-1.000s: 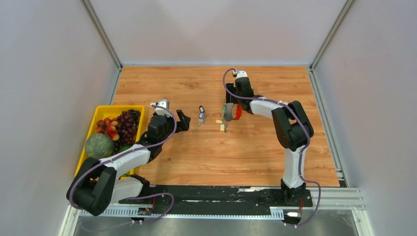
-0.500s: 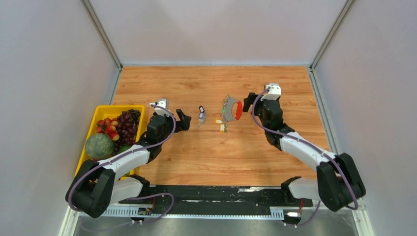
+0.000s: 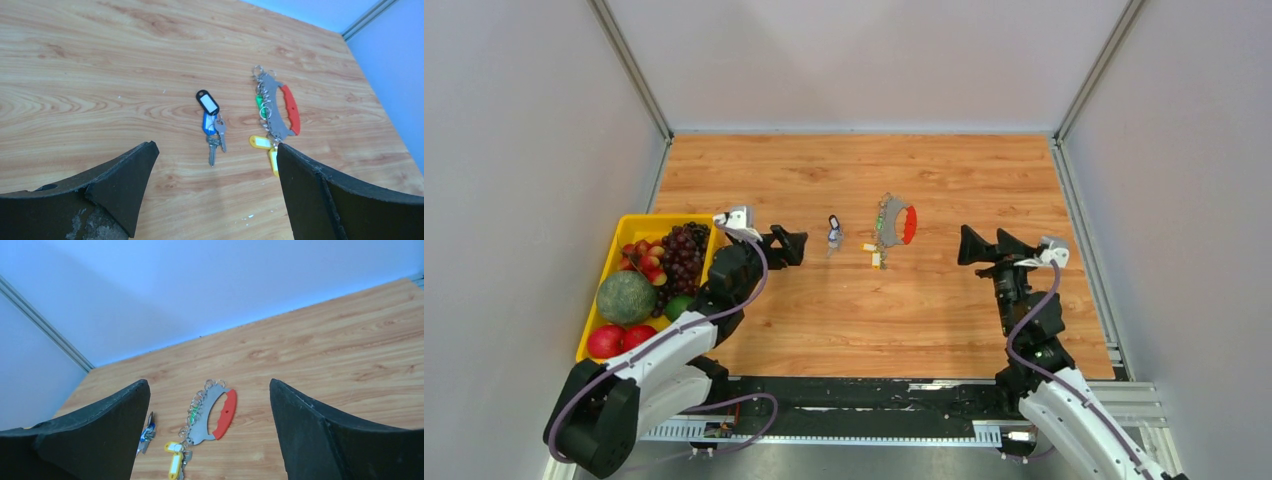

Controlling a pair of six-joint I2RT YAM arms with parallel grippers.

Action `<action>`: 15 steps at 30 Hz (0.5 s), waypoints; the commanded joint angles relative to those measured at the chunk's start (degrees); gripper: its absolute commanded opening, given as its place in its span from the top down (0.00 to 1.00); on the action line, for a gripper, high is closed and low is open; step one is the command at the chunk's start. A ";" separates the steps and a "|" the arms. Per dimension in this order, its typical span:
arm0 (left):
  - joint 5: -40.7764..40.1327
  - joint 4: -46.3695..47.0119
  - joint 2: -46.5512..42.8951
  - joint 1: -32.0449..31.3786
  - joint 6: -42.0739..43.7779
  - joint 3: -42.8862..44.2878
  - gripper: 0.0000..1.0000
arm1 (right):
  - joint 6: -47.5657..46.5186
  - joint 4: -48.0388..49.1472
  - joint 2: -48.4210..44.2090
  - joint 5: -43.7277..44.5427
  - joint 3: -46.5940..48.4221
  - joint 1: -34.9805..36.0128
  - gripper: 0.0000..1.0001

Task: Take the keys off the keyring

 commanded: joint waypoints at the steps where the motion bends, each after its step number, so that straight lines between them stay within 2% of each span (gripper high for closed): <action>1: 1.14 4.93 -6.36 -0.07 1.79 -2.53 0.00 | -0.94 -6.73 -7.05 1.57 -0.79 0.34 0.07; 7: -2.79 5.96 -12.73 -0.02 1.92 -6.04 0.00 | -2.24 -11.17 -15.07 3.75 -3.68 0.28 0.01; 15: -2.62 7.52 -11.36 -0.05 2.07 -6.42 0.00 | -3.13 -11.53 -16.34 4.57 -4.99 0.29 0.00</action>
